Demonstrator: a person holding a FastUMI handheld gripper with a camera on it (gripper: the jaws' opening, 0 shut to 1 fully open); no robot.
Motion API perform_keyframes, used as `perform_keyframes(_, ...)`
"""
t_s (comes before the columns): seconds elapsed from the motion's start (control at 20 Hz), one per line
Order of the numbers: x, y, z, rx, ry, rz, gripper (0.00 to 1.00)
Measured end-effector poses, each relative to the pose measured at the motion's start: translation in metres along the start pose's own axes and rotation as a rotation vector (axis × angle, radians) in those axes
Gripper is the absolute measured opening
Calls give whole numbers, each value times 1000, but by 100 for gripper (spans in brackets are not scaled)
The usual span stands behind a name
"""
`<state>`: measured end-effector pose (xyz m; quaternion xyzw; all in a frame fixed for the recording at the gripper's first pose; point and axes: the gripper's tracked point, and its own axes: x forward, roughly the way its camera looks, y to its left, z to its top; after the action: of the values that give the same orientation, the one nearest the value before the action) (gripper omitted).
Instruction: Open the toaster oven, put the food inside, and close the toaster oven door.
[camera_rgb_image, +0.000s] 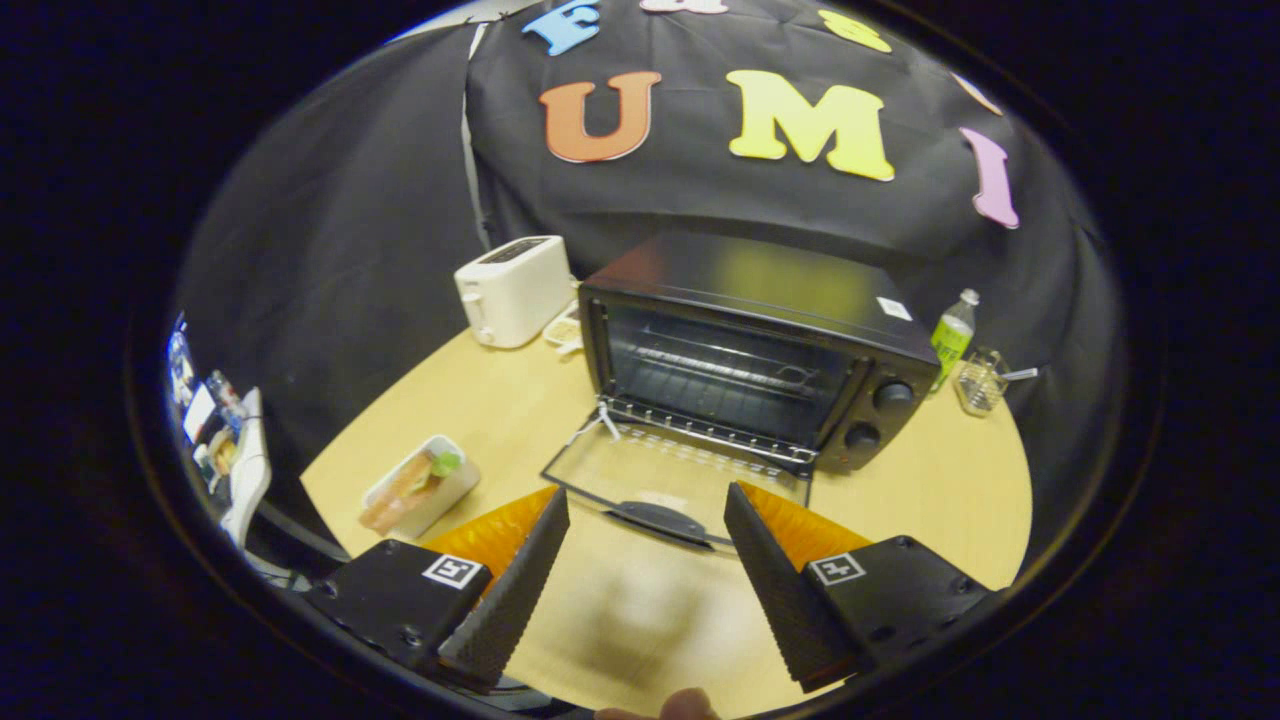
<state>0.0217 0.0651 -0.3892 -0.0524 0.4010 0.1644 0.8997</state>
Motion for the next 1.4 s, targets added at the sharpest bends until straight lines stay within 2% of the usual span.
perform_keyframes(0.2,-8,62,-7,153,109,233,100)
perform_keyframes(0.35,-1,105,-18,288,187,351,100)
perform_keyframes(0.65,24,168,-38,519,323,485,99)
perform_keyframes(0.85,53,193,-50,667,386,507,96)
perform_keyframes(1.05,73,203,-55,731,424,510,87)
perform_keyframes(1.35,88,202,-57,776,449,476,44)
perform_keyframes(1.4,91,203,-57,775,452,475,41)
